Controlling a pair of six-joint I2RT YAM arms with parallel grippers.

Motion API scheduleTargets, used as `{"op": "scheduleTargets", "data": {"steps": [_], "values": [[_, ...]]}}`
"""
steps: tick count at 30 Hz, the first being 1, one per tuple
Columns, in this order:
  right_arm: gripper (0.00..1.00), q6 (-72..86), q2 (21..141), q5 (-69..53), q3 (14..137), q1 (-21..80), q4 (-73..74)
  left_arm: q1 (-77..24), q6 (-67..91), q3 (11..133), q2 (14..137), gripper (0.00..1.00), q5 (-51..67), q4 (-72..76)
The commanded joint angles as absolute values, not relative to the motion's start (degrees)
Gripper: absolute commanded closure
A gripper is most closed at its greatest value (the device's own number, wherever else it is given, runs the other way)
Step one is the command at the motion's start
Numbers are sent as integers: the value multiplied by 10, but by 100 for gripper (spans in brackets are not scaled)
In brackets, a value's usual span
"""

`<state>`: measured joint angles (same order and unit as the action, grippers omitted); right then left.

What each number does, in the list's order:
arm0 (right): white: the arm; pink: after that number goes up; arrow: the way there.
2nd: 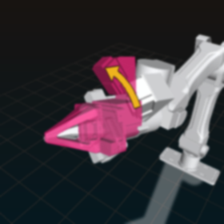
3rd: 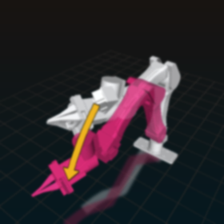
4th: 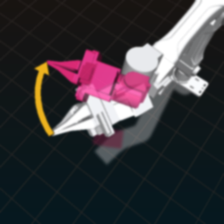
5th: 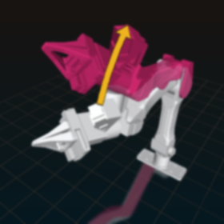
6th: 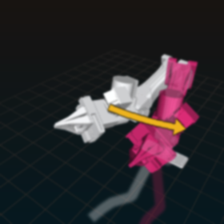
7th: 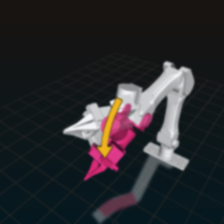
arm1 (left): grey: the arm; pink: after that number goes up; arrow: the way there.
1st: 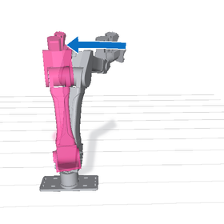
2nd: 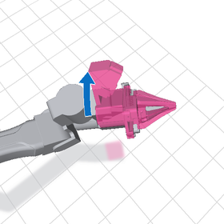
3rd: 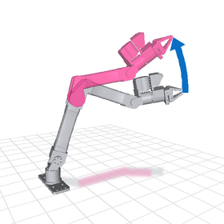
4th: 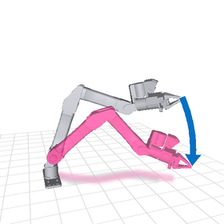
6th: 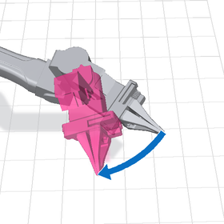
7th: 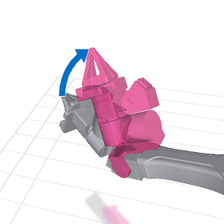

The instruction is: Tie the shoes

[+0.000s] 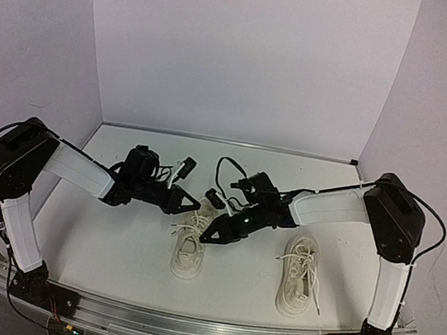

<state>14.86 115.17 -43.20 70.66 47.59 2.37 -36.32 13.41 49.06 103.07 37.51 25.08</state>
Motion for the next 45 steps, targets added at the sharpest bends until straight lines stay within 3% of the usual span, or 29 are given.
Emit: {"op": "scheduleTargets", "data": {"steps": [1, 15, 36, 45], "values": [[72, 131, 1144, -454, 727, 488, 38, -360, 126, 506, 1026, 97, 388, 271], [66, 98, 1090, -438, 717, 447, 61, -360, 127, 512, 1031, 97, 395, 269], [71, 51, 1166, -476, 763, 464, 63, -360, 126, 516, 1034, 97, 396, 269], [80, 45, 1173, -471, 765, 480, 65, -360, 128, 515, 1037, 97, 396, 272]]}}
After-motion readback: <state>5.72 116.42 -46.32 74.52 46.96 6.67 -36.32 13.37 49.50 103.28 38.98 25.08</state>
